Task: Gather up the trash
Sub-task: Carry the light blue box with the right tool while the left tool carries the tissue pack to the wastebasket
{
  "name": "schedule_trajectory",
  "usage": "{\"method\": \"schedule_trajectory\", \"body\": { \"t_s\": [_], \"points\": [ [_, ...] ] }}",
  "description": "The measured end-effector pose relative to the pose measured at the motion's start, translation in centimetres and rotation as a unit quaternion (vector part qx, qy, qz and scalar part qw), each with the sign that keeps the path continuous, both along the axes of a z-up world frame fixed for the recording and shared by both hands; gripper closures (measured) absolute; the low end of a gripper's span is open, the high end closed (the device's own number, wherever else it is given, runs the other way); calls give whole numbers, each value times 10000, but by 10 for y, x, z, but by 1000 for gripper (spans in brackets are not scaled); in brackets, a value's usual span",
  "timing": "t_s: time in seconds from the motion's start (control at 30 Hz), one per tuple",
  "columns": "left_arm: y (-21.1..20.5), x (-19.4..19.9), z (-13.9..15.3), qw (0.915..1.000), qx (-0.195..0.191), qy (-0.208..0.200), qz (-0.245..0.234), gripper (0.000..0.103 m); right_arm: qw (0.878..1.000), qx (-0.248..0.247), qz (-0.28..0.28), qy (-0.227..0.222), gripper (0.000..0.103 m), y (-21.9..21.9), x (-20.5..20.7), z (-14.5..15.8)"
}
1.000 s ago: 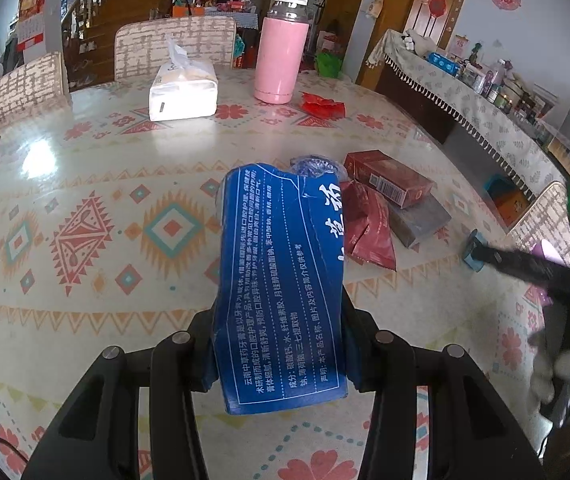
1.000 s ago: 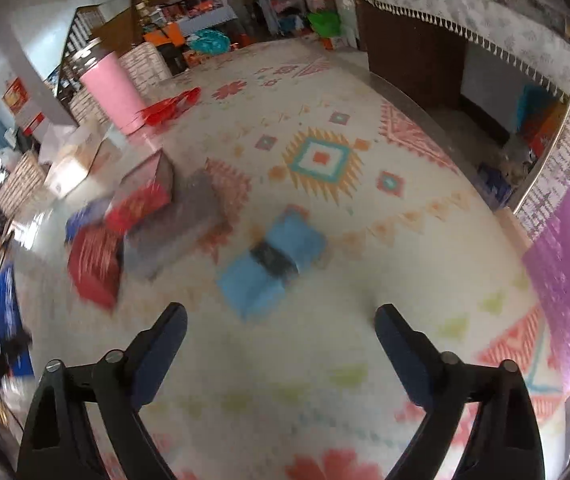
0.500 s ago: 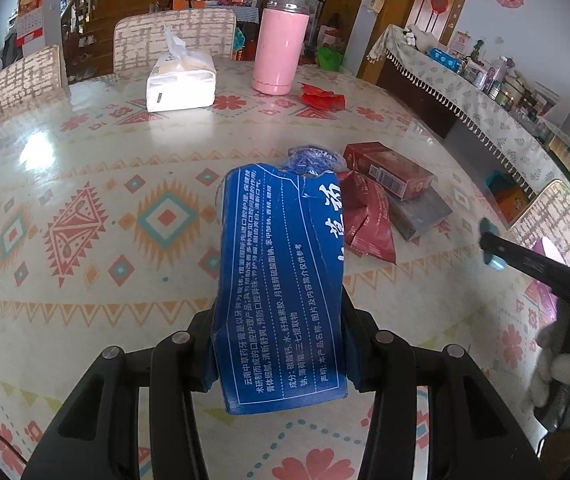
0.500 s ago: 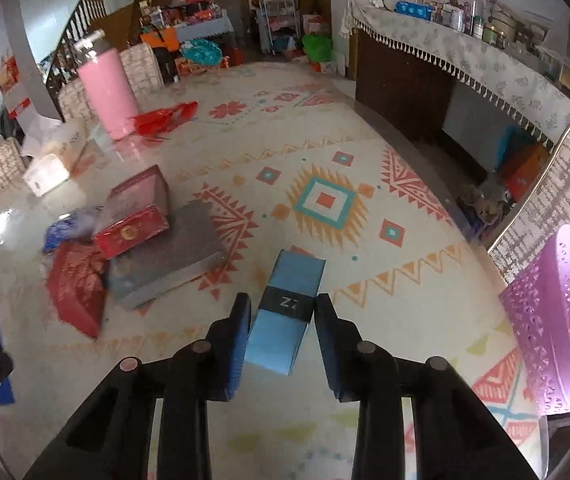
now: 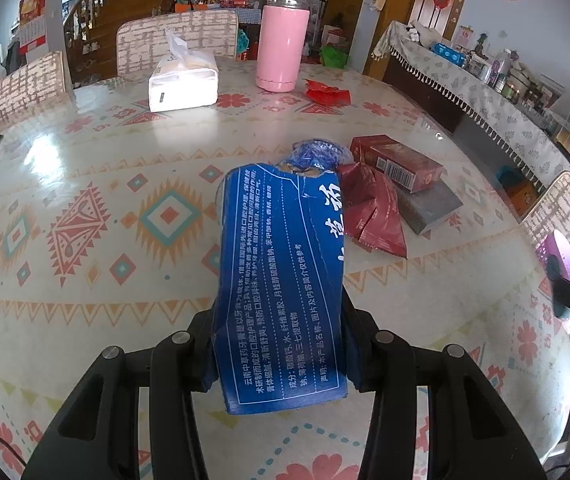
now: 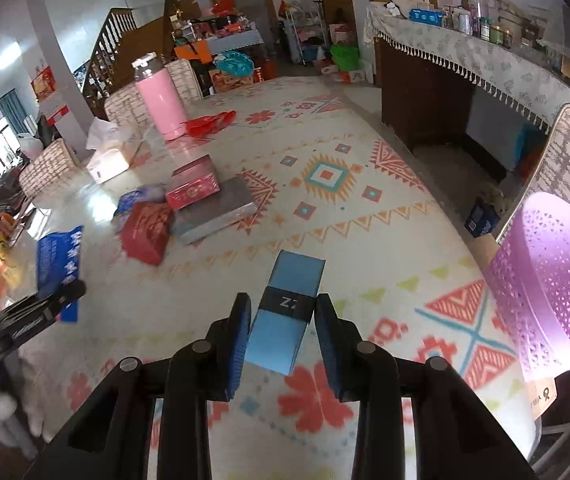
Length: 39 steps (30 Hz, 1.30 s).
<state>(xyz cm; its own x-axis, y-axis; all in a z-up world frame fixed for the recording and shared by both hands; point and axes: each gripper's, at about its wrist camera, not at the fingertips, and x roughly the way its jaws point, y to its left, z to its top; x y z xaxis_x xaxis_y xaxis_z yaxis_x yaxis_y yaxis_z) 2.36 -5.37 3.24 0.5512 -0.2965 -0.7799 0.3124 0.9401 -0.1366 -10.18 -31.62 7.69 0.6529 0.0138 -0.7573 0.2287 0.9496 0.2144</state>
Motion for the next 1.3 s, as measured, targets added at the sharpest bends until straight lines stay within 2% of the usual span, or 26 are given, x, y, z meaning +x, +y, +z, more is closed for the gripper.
{"method": "schedule_trajectory", "body": {
  "t_s": [0.27,0.47,0.6,0.77,1.03,1.3],
  "points": [
    [-4,-2,-2,9999,111,-63,-5,57,9998,134,-48,-141,67,-10,-47,8],
    [-12,-6,-4,9993,340,-164,44,57,9989,182,-132,-401,67,-24,-82,15],
    [-17,-12,7,9990,367,-243,73,57,9981,251,-169,-537,67,-33,-100,17],
    [-27,-39,24,9993,265,-260,-107,57,9971,336,-194,-648,67,-43,-111,14],
    [-69,-88,46,9920,871,-774,-488,57,9954,613,-200,-708,67,-54,-117,1],
    [-104,-111,52,9859,1105,-936,-835,57,9933,717,-352,-833,67,-76,-130,-3]
  ]
}}
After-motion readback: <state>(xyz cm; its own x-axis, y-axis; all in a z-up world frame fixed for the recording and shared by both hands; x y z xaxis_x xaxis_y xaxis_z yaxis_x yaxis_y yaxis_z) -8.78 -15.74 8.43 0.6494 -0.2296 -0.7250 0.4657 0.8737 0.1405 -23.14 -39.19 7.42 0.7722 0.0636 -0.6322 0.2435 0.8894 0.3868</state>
